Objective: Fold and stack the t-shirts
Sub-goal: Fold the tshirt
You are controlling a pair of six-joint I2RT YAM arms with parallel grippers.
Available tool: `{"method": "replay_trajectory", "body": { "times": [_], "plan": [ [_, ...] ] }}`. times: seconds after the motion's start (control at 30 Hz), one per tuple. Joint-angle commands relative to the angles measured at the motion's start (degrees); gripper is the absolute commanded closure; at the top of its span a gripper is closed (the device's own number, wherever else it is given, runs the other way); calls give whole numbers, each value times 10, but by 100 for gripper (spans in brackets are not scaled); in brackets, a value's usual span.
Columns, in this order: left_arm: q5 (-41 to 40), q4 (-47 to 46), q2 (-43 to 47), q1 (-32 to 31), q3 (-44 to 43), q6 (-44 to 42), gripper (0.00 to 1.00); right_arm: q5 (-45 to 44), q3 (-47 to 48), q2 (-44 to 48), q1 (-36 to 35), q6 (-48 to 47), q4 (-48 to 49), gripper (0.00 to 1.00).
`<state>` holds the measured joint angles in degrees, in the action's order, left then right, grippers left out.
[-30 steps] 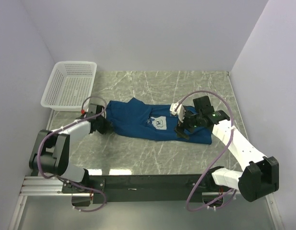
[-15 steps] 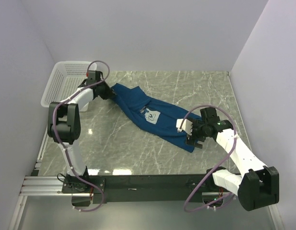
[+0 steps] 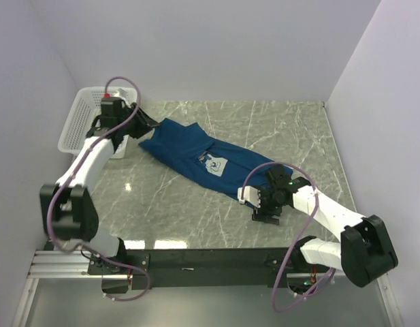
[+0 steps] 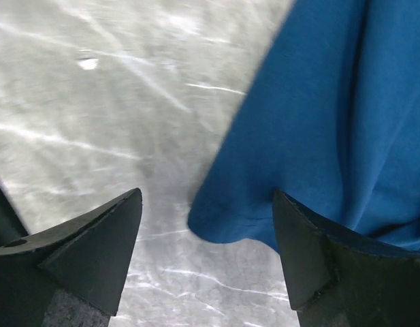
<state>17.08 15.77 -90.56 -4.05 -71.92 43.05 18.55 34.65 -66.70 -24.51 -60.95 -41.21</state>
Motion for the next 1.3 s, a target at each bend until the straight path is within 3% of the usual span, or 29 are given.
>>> {"method": "replay_trajectory", "body": {
  "times": [0.0, 0.1, 0.2, 0.23, 0.37, 0.4, 0.5, 0.63, 0.77, 1.0, 1.27],
  "plan": [
    [13, -8, 87, 16, 40, -20, 56, -41, 1, -16, -1, 50, 53, 18],
    [15, 1, 138, 24, 88, -24, 52, -41, 3, -26, -2, 55, 56, 24],
    [31, -11, 182, 33, 159, -12, 52, -40, 3, -34, -2, 54, 53, 38],
    [34, -16, 192, 34, 178, -3, 52, -39, 3, -40, -1, 54, 46, 52],
    [47, -47, 245, 35, 259, 13, 52, -44, -4, -32, -2, 49, 33, 75],
    [49, -55, 251, 35, 280, 16, 52, -43, -5, -20, -1, 46, 31, 85],
    [57, -65, 262, 35, 305, 24, 52, -34, -8, 19, -2, 37, 1, 94],
    [72, -92, 253, 35, 333, 38, 52, -28, -27, 75, -2, 8, -32, 98],
    [67, -107, 175, 26, 347, 62, 51, -33, -45, 89, -1, -4, -36, 100],
    [9, -129, 24, -30, 276, 91, 51, -33, -49, 59, -1, 4, -23, 100],
    [-74, -86, -84, -37, 187, 101, 50, -33, -52, 58, -1, 2, -17, 100]
  ]
}}
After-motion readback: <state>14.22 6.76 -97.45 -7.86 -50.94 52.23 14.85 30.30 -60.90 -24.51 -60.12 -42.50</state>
